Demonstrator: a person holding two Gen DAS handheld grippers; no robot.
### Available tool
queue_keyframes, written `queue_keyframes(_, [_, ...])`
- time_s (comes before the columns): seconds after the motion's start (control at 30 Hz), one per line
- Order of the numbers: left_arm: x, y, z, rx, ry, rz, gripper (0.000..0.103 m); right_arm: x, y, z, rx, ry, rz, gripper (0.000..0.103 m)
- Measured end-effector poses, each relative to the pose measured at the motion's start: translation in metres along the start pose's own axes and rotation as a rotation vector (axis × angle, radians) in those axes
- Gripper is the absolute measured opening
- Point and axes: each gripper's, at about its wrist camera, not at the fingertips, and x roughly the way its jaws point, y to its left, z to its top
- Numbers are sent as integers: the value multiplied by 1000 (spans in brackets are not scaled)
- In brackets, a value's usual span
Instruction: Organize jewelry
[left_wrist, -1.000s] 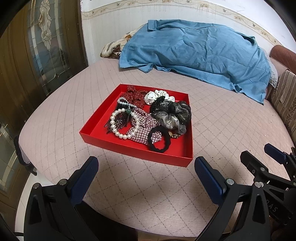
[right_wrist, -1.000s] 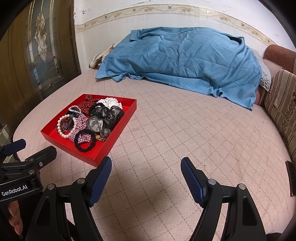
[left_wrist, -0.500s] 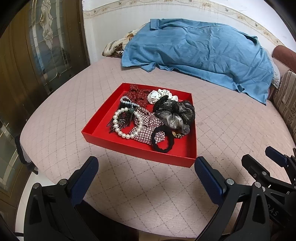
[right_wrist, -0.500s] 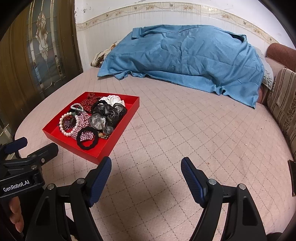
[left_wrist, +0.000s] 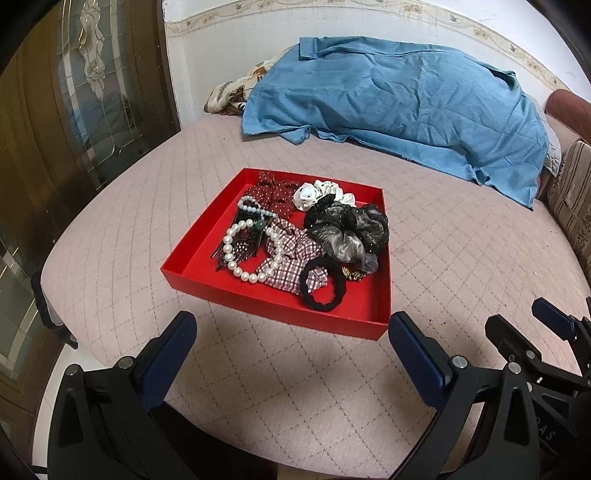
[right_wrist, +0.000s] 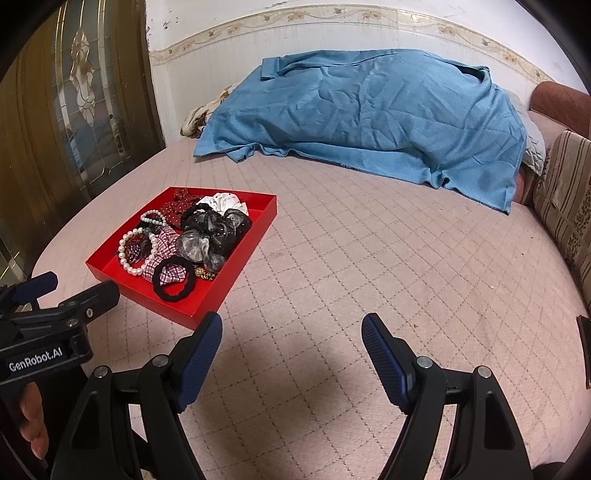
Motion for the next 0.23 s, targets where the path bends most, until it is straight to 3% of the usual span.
queue_keyframes(0.23, [7, -18, 10, 8, 17, -13, 103, 0, -23, 0, 47, -7, -8, 83])
